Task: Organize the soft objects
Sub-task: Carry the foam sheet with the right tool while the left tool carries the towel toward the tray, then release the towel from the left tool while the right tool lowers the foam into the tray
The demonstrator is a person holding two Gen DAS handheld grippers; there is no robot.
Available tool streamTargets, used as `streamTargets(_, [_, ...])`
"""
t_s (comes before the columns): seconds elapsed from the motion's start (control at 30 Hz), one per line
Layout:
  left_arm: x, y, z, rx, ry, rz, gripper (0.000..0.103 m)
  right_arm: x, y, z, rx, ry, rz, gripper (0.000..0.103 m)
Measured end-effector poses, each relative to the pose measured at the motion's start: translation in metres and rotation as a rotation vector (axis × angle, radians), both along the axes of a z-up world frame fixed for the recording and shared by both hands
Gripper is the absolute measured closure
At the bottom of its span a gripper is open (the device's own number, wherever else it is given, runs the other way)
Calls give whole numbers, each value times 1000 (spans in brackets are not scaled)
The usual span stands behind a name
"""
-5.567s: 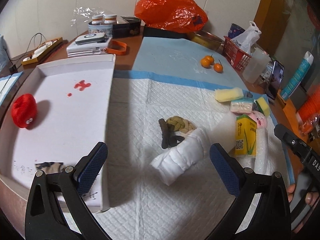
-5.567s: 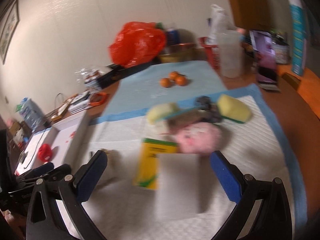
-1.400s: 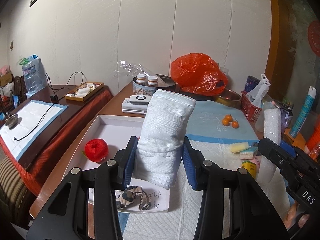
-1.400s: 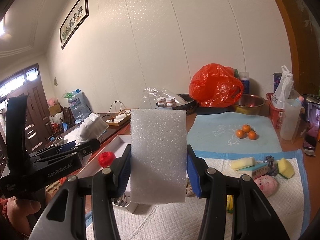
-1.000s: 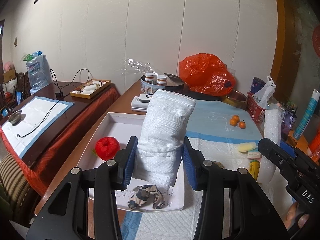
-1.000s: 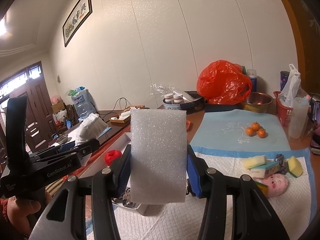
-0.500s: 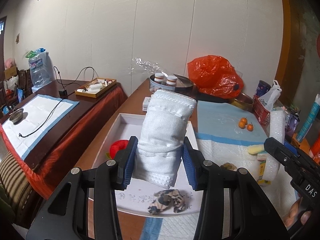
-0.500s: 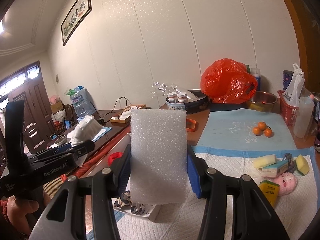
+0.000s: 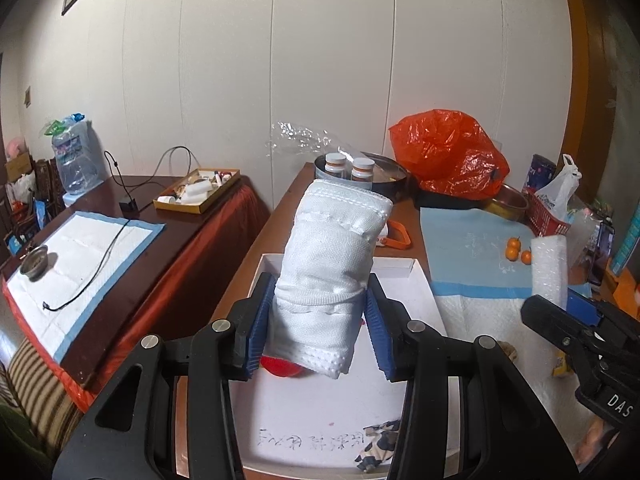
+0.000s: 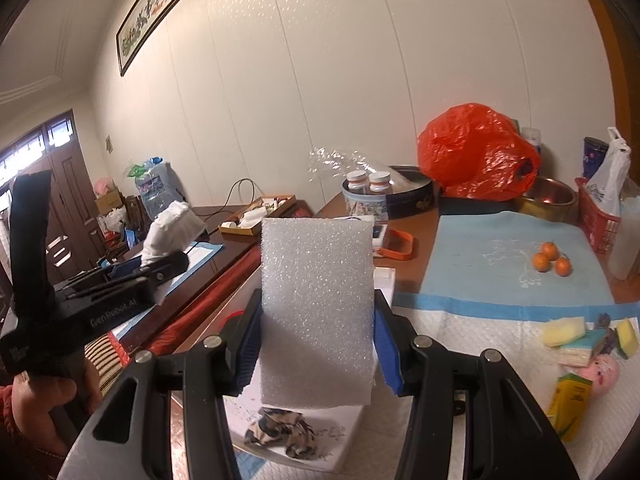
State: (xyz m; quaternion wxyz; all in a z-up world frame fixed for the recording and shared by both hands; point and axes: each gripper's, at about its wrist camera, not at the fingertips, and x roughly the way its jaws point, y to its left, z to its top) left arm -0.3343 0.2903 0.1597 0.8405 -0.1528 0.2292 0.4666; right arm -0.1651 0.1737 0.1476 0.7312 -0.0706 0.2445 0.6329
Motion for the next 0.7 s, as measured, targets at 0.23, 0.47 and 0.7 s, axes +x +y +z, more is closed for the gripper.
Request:
streamTargets(0.23, [4, 27, -20, -58, 27, -29, 59, -12, 21, -12, -56, 19, -7, 53])
streamTargets(0.47, [19, 48, -44, -116, 61, -50, 59, -11, 41, -41, -164, 79, -22, 53])
streamTargets(0.7, [30, 68, -62, -160, 90, -68, 59, -15, 56, -57, -231, 98, -31, 53])
